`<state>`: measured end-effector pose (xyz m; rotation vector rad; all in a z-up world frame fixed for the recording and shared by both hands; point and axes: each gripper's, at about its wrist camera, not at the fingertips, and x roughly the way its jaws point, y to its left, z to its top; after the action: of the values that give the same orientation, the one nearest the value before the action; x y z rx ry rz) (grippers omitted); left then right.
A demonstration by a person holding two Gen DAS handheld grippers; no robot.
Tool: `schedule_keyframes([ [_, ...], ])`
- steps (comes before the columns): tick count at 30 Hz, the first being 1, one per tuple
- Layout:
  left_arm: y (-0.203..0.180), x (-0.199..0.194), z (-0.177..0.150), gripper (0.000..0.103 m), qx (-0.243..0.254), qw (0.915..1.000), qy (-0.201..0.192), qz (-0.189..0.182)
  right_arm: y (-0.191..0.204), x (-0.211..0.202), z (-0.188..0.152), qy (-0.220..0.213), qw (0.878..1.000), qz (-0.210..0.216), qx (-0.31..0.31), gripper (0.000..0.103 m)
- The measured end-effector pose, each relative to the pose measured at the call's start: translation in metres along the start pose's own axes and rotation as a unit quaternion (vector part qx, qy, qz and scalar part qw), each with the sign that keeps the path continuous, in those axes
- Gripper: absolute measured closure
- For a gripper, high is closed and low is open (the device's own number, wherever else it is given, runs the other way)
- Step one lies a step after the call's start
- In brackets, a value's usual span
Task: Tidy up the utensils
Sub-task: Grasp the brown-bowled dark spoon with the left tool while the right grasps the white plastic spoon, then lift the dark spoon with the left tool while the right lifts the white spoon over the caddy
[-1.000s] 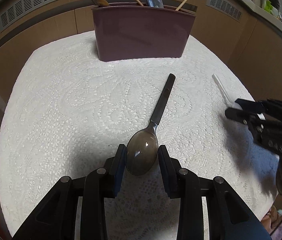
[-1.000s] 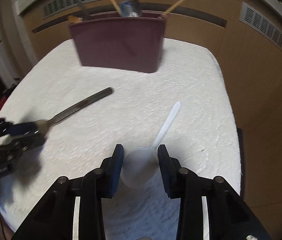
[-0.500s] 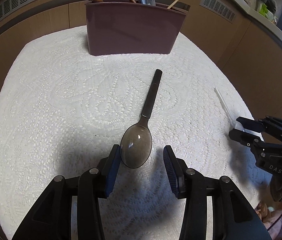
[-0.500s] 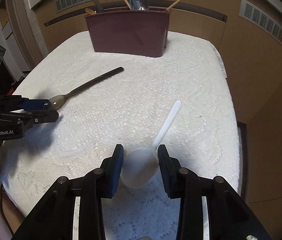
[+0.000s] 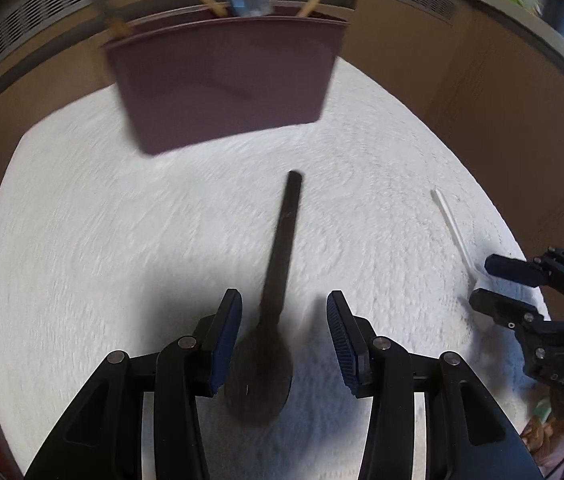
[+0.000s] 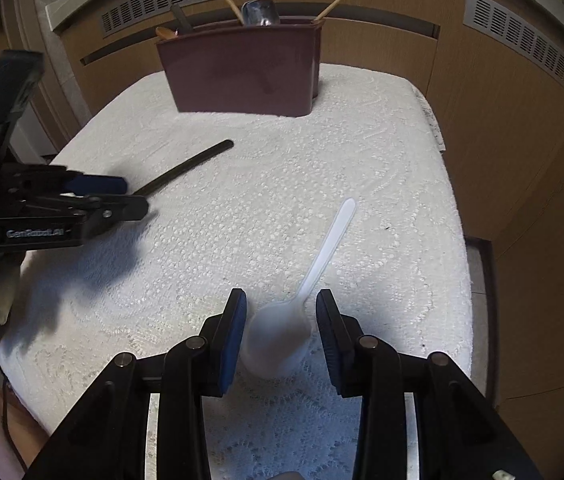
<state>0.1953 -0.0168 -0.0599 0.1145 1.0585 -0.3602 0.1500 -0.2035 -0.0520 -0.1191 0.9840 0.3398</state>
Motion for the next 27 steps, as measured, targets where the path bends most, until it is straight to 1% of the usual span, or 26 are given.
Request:
schedule_keyframes([
  [1, -0.002, 0.004, 0.008, 0.063, 0.011, 0.9999, 0.006, -0.004, -0.002, -0.002, 0.000, -0.003, 1.000, -0.001, 0.004, 0.069],
  [3, -0.005, 0.015, 0.018, 0.078, 0.024, 0.9994, 0.024, -0.009, -0.007, -0.005, 0.001, -0.006, 1.000, -0.003, 0.013, 0.069],
  [4, -0.005, 0.022, 0.023, 0.082, 0.029, 0.9990, 0.034, -0.007, -0.010, -0.005, 0.001, -0.007, 1.000, -0.004, 0.021, 0.069],
  [7, -0.012, 0.024, 0.027, 0.091, 0.049, 0.9985, 0.025, 0.008, -0.018, -0.002, 0.006, -0.006, 0.999, -0.005, 0.047, 0.069],
  [9, -0.013, 0.020, 0.024, 0.091, 0.044, 0.9989, 0.014, 0.007, -0.023, 0.005, 0.014, -0.006, 0.998, -0.004, 0.070, 0.069],
  [10, -0.012, 0.017, 0.020, 0.091, 0.037, 0.9993, 0.007, 0.001, -0.024, 0.008, 0.018, -0.006, 0.997, -0.003, 0.077, 0.069],
  [11, -0.009, 0.012, 0.016, 0.091, 0.024, 0.9997, -0.004, -0.003, -0.025, 0.013, 0.023, -0.004, 0.996, -0.007, 0.086, 0.069],
  [13, 0.001, 0.000, 0.006, 0.091, -0.008, 0.9995, -0.031, -0.008, -0.025, 0.027, 0.032, 0.008, 0.995, -0.029, 0.094, 0.069],
  [14, 0.007, -0.007, 0.001, 0.091, -0.028, 0.9984, -0.047, -0.011, -0.025, 0.034, 0.035, 0.012, 0.994, -0.040, 0.099, 0.073],
  [15, 0.010, -0.013, -0.003, 0.091, -0.039, 0.9975, -0.057, -0.012, -0.023, 0.037, 0.036, 0.013, 0.994, -0.046, 0.097, 0.079],
  [16, 0.014, -0.020, -0.007, 0.091, -0.055, 0.9958, -0.071, -0.015, -0.019, 0.039, 0.038, 0.007, 0.995, -0.060, 0.085, 0.086],
  [17, 0.017, -0.026, -0.011, 0.091, -0.070, 0.9938, -0.084, -0.018, -0.015, 0.040, 0.040, 0.007, 0.995, -0.065, 0.073, 0.092],
  [20, 0.025, -0.041, -0.016, 0.091, -0.089, 0.9901, -0.106, -0.024, -0.008, 0.035, 0.045, -0.005, 0.997, -0.042, 0.062, 0.093],
  [23, 0.027, -0.055, -0.016, 0.091, -0.094, 0.9868, -0.130, -0.022, -0.004, 0.016, 0.050, -0.037, 0.997, -0.027, 0.057, 0.093],
  [27, 0.026, -0.075, 0.002, 0.091, -0.087, 0.9813, -0.170, -0.021, -0.002, -0.010, 0.061, -0.072, 0.996, -0.007, 0.055, 0.093],
])
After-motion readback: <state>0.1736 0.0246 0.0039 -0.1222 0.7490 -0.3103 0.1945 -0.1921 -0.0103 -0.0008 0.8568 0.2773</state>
